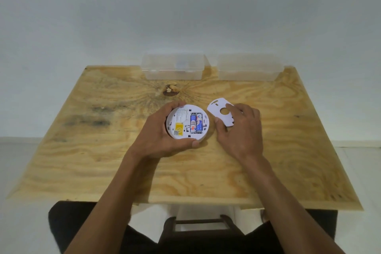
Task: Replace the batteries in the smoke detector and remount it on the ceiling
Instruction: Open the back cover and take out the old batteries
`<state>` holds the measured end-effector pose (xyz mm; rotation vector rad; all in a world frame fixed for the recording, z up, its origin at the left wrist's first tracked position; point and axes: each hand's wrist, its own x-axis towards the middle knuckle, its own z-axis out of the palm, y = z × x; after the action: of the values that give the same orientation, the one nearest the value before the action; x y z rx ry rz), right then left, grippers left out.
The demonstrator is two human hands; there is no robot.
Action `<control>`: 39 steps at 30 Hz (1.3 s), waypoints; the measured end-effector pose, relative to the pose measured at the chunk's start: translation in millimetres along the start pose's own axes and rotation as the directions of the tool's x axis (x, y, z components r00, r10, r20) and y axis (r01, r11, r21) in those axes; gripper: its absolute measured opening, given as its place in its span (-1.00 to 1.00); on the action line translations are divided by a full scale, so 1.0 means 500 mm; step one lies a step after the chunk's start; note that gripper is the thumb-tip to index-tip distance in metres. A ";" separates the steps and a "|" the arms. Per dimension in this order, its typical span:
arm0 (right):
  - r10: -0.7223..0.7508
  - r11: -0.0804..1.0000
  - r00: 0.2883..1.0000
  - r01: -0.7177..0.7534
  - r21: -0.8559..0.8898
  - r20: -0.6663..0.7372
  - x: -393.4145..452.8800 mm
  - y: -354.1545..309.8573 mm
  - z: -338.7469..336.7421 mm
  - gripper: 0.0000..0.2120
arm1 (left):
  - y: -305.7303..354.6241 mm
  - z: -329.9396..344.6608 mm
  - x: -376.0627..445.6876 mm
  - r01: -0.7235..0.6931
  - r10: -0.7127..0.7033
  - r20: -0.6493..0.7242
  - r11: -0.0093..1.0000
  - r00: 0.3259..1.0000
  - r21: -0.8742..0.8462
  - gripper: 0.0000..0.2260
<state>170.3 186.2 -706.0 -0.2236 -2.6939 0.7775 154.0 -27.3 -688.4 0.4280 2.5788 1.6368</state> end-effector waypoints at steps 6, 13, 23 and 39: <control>-0.014 1.000 1.000 0.014 -0.013 0.000 -0.002 0.002 -0.002 -0.59 | -0.001 -0.002 0.000 -0.014 0.014 -0.004 1.000 1.000 0.028 -0.13; -0.073 0.979 0.993 0.089 0.185 -0.089 -0.002 -0.012 -0.016 -0.63 | -0.003 -0.003 -0.003 -0.011 0.011 -0.003 1.000 1.000 -0.002 -0.12; -0.416 0.884 0.801 0.466 -0.014 0.430 0.025 -0.104 -0.063 -0.74 | -0.012 0.003 -0.002 -0.010 0.009 -0.032 1.000 0.999 -0.011 -0.13; -0.617 0.768 0.770 0.634 -0.091 0.162 -0.005 -0.071 -0.038 -0.69 | -0.004 -0.001 0.003 -0.015 0.015 -0.016 1.000 1.000 -0.002 -0.08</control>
<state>177.2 165.0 -672.1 0.6966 -2.6593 0.3946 152.2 -28.2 -689.8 0.4368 2.5911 1.6541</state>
